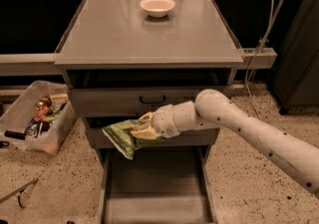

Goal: Pick green jalapeno chip bag from bottom drawer and place on counter

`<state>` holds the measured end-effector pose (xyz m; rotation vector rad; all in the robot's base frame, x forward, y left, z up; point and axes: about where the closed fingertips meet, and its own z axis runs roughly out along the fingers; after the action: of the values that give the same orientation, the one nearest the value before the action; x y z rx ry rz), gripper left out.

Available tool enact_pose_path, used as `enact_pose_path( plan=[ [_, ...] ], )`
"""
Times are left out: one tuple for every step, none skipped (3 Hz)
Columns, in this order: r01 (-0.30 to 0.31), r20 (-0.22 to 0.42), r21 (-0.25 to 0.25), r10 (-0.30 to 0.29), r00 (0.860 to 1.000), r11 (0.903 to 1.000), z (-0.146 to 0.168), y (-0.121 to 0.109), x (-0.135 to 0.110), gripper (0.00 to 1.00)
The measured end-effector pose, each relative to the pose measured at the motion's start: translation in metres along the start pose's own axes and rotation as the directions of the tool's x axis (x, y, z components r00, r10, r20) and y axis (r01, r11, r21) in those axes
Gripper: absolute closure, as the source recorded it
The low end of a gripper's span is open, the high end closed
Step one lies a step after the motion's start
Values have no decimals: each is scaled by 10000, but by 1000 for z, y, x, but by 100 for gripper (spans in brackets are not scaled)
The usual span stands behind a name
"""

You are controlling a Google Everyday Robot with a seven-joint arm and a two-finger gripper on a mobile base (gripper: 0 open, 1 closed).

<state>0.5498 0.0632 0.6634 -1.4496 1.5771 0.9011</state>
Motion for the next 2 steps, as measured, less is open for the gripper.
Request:
enact_pose_path(
  plan=[
    [4, 2, -2, -4, 10000, 10000, 0, 0, 0, 100],
    [712, 240, 417, -722, 9971, 9966, -22, -8, -50, 100]
  ],
)
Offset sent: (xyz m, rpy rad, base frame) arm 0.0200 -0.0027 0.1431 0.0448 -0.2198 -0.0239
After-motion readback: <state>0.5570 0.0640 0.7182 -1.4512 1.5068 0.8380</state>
